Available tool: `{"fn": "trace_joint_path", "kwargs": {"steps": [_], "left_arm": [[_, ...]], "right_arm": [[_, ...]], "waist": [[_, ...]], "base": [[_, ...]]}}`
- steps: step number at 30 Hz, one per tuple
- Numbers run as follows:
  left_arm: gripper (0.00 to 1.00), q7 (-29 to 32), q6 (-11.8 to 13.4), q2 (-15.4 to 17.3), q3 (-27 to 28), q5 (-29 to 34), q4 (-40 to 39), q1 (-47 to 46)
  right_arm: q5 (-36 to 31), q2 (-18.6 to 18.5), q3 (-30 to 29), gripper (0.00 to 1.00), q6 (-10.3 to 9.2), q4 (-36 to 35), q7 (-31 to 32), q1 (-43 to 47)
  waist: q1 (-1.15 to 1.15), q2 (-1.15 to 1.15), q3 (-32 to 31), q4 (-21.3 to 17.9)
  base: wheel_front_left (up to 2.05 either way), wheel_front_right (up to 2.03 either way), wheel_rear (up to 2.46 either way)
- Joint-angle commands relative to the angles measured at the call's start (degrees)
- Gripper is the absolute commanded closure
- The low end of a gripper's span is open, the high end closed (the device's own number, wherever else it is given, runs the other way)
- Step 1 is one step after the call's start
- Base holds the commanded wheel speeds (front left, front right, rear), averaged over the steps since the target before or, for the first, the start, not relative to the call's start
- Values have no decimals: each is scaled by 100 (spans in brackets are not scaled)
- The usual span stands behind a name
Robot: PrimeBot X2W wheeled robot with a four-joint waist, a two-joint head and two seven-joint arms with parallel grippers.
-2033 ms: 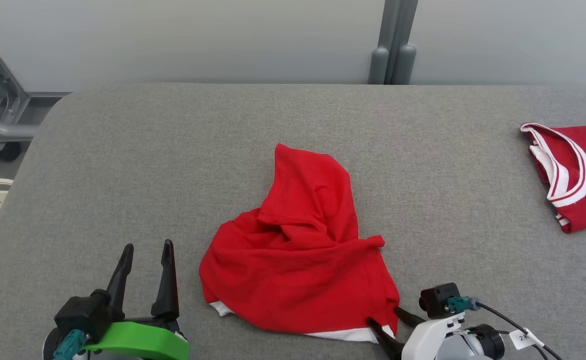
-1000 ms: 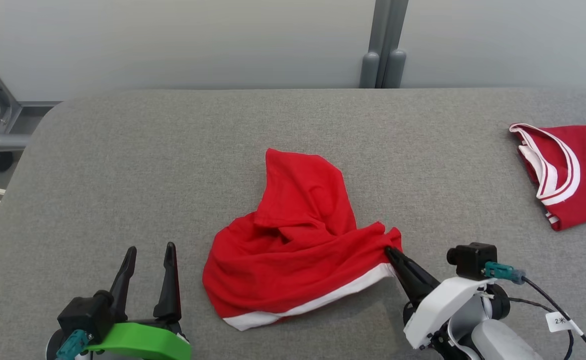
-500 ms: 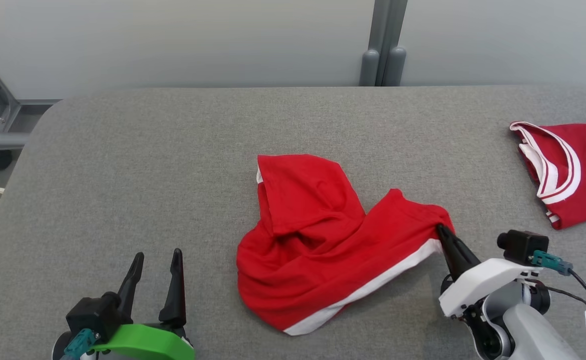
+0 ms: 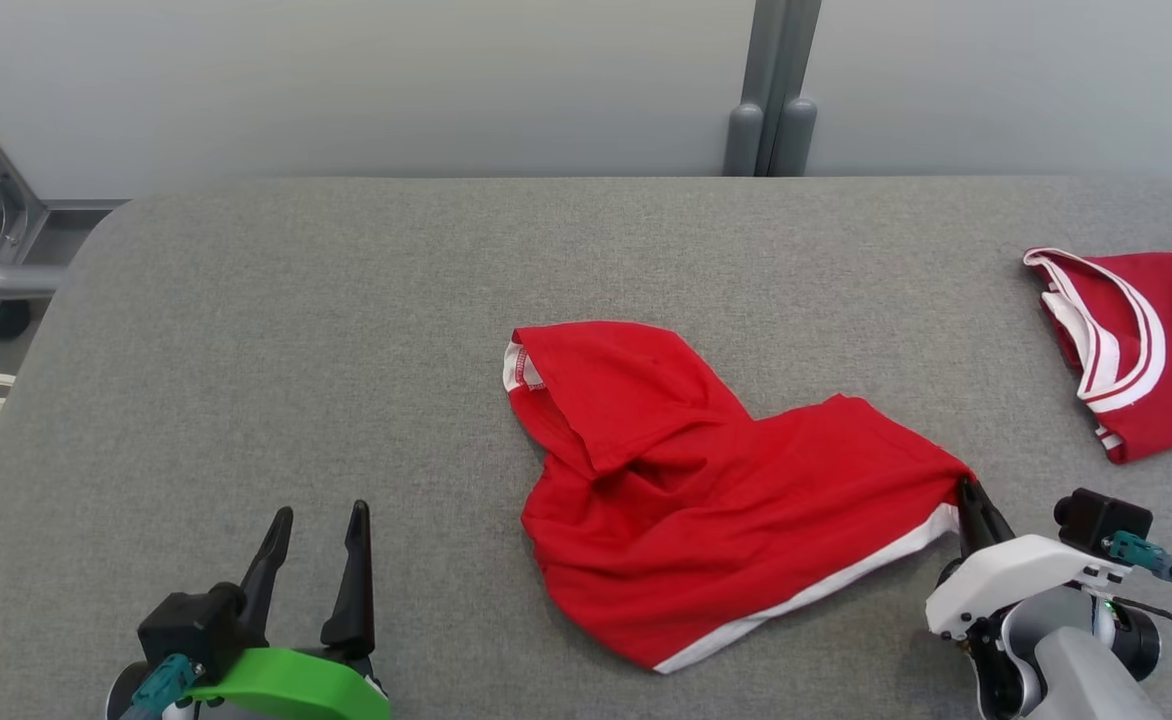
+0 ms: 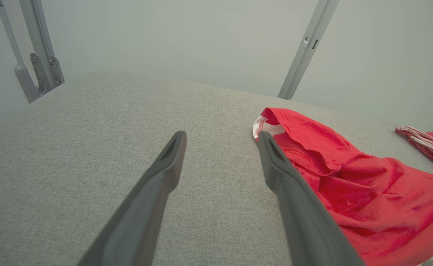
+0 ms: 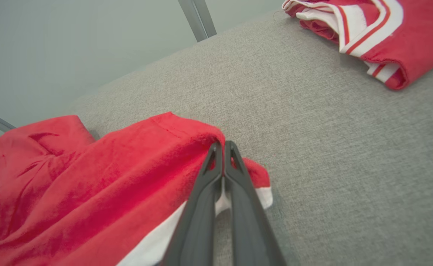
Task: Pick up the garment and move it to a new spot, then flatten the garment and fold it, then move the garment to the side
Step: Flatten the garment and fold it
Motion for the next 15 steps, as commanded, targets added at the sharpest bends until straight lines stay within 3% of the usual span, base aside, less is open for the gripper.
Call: {"fn": "trace_joint_path", "kwargs": {"steps": [1,4,5,6,7,15], "left_arm": [[0,2,12,57,-1,-43,1,-65],[0,12,29,60,-9,-46,-21,-70],[0,15,35,62,-14,-46,-26,-71],[0,18,41,65,-15,-48,-32,-67],[0,21,34,66,-18,-51,-36,-62],[0,-4,34,67,-36,-66,-25,-58]], "right_arm": [[-140,8,-48,100,1,71,-50,-73],[-362,81,-61,100,1,214,-69,-146],[-407,101,-22,82,1,234,-78,-155],[-424,115,-7,24,1,259,-90,-156],[-450,113,-10,0,1,298,-95,-155],[-913,111,-416,0,1,236,-216,-242]], "waist": [[0,0,-11,-9],[0,0,-16,-30],[0,0,-20,-39],[0,0,-23,-49],[0,0,-26,-57],[0,0,-39,-114]], "base": [[0,0,0],[0,0,0],[0,0,0],[0,0,0],[0,0,0],[0,0,0]]}}
